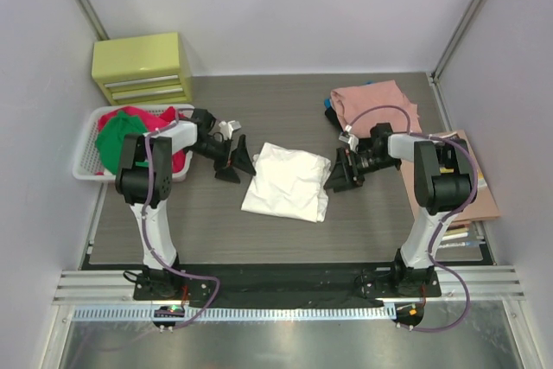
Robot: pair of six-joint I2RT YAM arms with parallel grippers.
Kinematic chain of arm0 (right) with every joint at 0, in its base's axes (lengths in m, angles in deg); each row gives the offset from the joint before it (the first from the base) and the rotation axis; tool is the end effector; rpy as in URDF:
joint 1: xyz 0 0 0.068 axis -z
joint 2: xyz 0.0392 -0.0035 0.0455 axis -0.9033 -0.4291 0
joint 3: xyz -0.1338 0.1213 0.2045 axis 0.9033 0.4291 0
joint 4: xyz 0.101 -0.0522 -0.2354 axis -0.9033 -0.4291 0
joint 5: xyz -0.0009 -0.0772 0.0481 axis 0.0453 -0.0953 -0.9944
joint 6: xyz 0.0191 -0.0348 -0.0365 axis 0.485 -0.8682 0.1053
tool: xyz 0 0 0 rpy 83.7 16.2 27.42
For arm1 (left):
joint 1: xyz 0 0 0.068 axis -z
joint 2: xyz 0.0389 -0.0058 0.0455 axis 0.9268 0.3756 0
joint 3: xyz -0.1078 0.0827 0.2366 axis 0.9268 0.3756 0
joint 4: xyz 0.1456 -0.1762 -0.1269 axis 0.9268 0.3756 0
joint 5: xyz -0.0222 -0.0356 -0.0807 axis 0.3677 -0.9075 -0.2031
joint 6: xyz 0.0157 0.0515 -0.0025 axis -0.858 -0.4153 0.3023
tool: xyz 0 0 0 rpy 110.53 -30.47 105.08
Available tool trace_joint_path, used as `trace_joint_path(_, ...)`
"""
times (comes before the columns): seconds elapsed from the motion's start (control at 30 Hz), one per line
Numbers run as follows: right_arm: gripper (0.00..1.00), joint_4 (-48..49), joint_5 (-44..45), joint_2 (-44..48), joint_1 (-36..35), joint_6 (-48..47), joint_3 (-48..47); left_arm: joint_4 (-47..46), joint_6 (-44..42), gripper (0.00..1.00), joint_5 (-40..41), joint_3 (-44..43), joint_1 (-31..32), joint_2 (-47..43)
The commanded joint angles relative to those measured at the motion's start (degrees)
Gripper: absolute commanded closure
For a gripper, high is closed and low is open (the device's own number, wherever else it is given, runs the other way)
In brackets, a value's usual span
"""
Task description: Fold and stack the t-shirts
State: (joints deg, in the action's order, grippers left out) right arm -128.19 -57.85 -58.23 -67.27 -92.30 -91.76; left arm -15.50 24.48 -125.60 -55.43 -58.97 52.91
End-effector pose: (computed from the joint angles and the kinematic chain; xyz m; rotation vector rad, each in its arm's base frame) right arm 0.3118 0.0460 0.1259 -0.4838 2.5236 1.5138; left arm 0.3629 -0.0864 0.1378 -0.1830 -2.7869 1.4180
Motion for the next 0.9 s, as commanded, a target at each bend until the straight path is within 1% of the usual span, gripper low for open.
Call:
trace_joint_path(0.0, 0.0, 21.6, 12.7, 1.9, -2.9, 11.6, 2.4, -5.3, 2.6, 0.0, 8.0, 0.9, -0.4, -1.8)
trace_joint_path(0.03, 0.0, 23.9, 13.6, 2.1, -3.4, 14.6, 3.8, -5.7, 2.8, 0.0, 8.8, 1.0, -0.4, -1.7)
trace_joint_path(0.07, 0.0, 27.0, 14.7, 2.5, -3.6, 15.7, 4.4, -5.8, 3.0, 0.0, 8.9, 1.1, -0.4, -1.4)
trace_joint_path(0.2, 0.0, 29.0, 14.7, 1.9, -4.2, 17.8, 5.1, -6.0, 3.9, 0.0, 6.5, 0.5, -0.4, 1.3)
trace_joint_path(0.33, 0.0, 28.5, 13.9, 1.3, -2.2, 17.8, 5.8, -6.6, 3.9, 0.0, 5.9, 0.0, -0.4, 2.6)
trace_joint_path(0.53, 0.0, 24.6, 14.2, 0.7, -0.7, 15.0, 5.9, -7.9, 5.5, 0.0, 3.7, -1.2, -0.3, 4.6)
trace_joint_path(0.7, 0.0, 24.0, 14.2, -1.7, -1.4, 15.6, 4.2, -10.4, 7.5, 0.0, 3.0, -3.5, 1.6, 7.2)
trace_joint_path(0.87, 0.0, 24.5, 15.0, -4.2, -4.2, 16.8, 2.8, -11.3, 9.2, 0.0, 3.2, -6.4, 4.9, 10.0)
